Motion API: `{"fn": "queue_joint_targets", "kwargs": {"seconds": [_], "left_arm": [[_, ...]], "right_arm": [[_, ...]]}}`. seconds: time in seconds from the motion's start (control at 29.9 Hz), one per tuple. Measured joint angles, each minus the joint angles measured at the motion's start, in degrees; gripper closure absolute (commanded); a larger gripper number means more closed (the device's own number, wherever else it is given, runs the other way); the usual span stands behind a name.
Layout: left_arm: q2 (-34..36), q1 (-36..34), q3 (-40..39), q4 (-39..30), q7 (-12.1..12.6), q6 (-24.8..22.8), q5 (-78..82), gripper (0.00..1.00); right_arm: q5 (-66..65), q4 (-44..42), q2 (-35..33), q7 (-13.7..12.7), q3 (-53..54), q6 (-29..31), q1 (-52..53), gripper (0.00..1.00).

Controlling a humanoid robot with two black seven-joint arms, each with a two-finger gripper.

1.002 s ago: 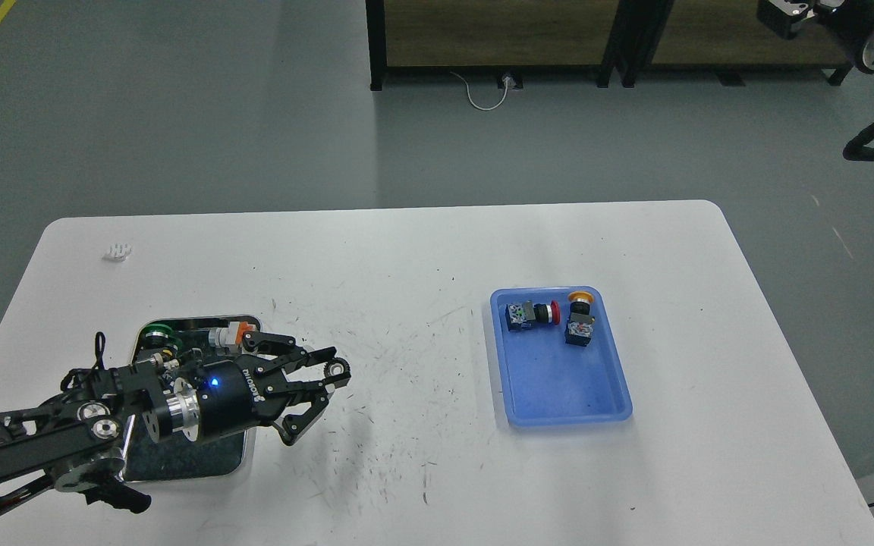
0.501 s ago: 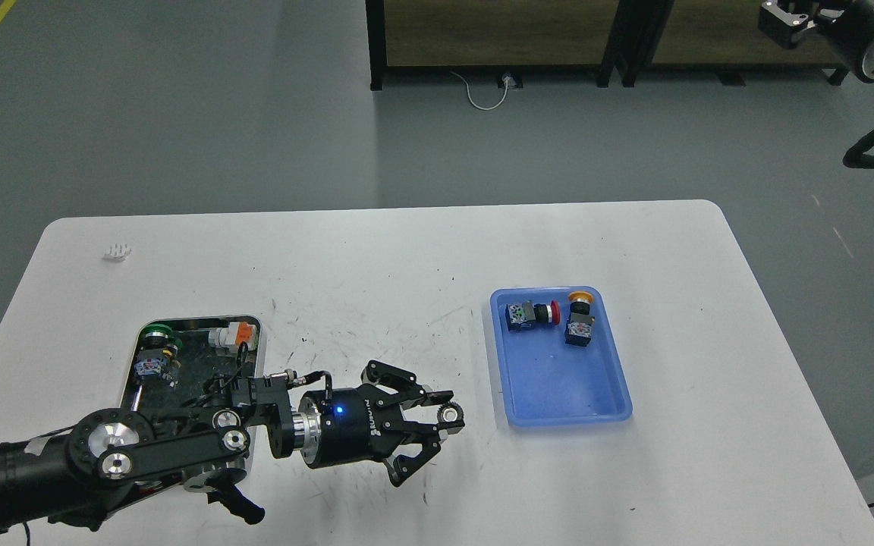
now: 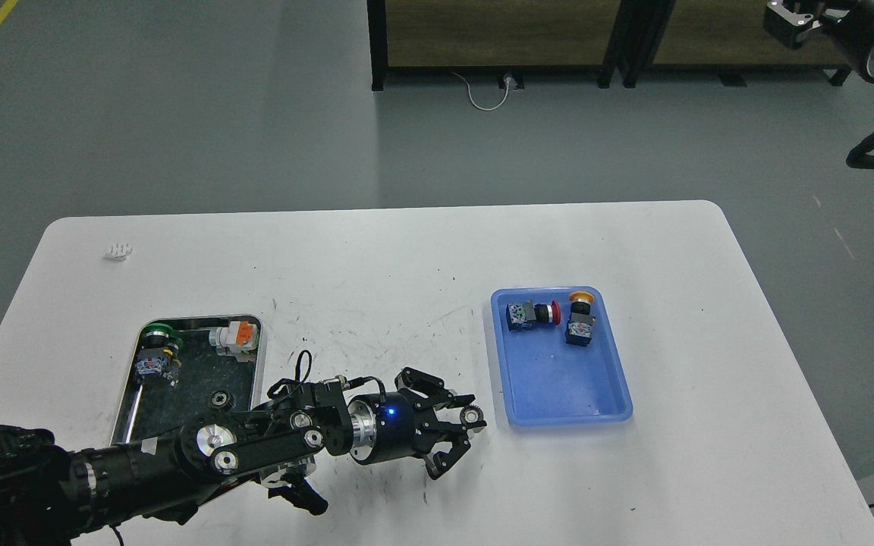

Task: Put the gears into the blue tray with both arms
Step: 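Lift the black gear with the left gripper and carry it toward the blue tray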

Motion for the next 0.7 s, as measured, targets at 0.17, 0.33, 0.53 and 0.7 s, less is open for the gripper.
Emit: {"fn": "queue_joint_targets", "kwargs": {"seconds": [0.17, 0.33, 0.53, 0.7], "left_arm": [[-0.2, 0.2, 0.4, 1.1, 0.1, 0.0, 0.0, 0.68], [-0.2, 0.3, 0.8, 2.8, 0.1, 0.0, 0.0, 0.62], [-0.2, 0.6, 0.9, 4.0, 0.1, -0.1, 0.0, 0.42], [-0.2, 0.6, 0.9, 3.8, 0.2, 0.3, -0.8, 0.19]], "right_arm": [[0.0, -0.6, 0.7, 0.1, 0.0, 0.0, 0.0, 0.00], [-0.1, -0.9, 1.1, 0.2, 0.0, 0.0, -0.1, 0.00], [-0.2, -1.3, 1.2, 0.2, 0.0, 0.0, -0.1, 0.00], [-0.2, -1.4, 1.2, 0.2, 0.0, 0.0, 0.0, 0.00]]}}
